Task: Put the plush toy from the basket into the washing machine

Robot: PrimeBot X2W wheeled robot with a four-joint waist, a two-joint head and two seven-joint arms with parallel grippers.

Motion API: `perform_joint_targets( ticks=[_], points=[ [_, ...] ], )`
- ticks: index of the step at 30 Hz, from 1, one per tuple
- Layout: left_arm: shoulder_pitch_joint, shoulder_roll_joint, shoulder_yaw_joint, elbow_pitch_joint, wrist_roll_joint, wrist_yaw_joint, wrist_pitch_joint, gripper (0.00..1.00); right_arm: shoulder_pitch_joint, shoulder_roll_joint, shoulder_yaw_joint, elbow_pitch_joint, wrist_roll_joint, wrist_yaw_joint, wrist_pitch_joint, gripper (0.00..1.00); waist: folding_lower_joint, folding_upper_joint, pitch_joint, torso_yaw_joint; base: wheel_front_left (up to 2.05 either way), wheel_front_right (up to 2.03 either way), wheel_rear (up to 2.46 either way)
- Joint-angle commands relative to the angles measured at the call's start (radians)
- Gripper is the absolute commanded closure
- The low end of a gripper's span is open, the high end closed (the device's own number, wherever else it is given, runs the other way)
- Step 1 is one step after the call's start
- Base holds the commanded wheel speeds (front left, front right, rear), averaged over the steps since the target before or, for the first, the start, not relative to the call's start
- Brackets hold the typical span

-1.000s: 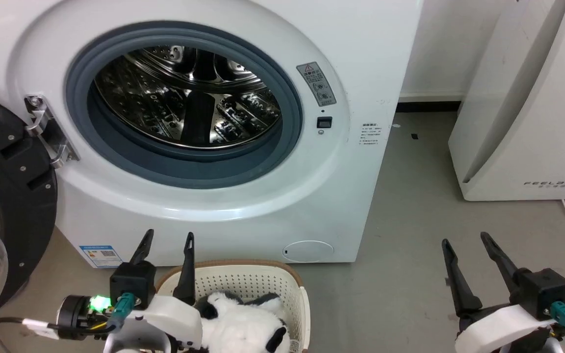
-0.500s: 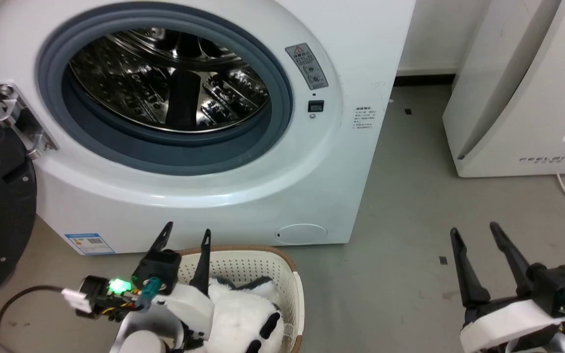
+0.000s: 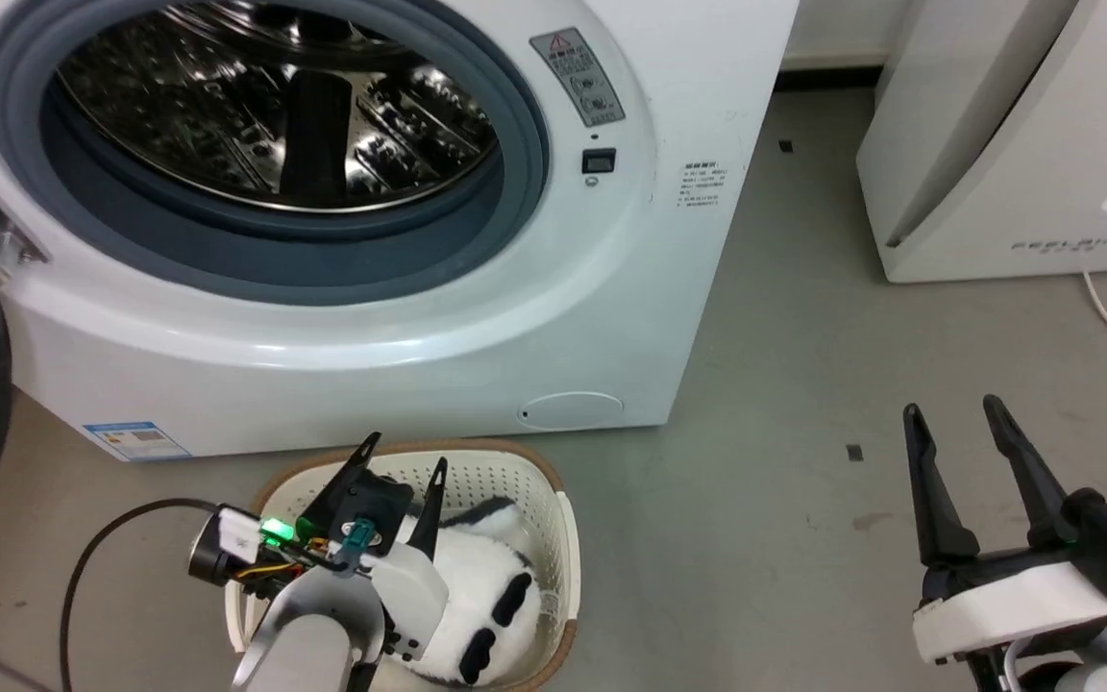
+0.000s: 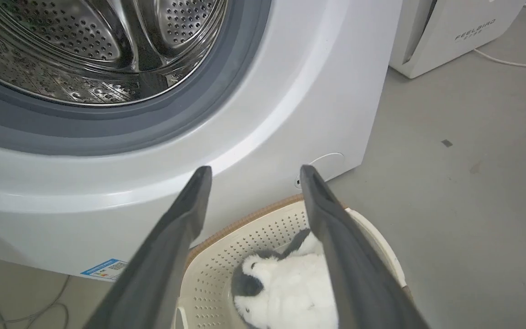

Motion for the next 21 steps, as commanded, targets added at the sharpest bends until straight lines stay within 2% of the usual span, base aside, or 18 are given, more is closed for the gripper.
perform_joint_targets(
  ticks=[1, 10, 21],
  points=[
    [-0.038, 0.010, -0.023, 0.047, 0.017, -0.003, -0.012, 0.00, -0.023, 0.000, -0.005, -0.011, 0.011, 0.000, -0.012, 0.00, -0.0001, 0.0000, 0.023, -0.008, 0.00, 0.00, 0.00],
    [-0.115, 0.027, -0.087, 0.179, 0.050, -0.006, -0.017, 0.00, -0.050, 0.000, -0.010, -0.026, 0.029, 0.000, -0.029, 0.00, -0.0001, 0.0000, 0.088, -0.024, 0.00, 0.00, 0.00],
    [-0.211, 0.055, -0.180, 0.310, 0.090, -0.034, 0.015, 0.00, -0.083, 0.000, -0.015, -0.046, 0.050, -0.001, -0.052, 0.00, -0.0001, 0.0000, 0.182, -0.044, 0.00, 0.00, 0.00]
  ],
)
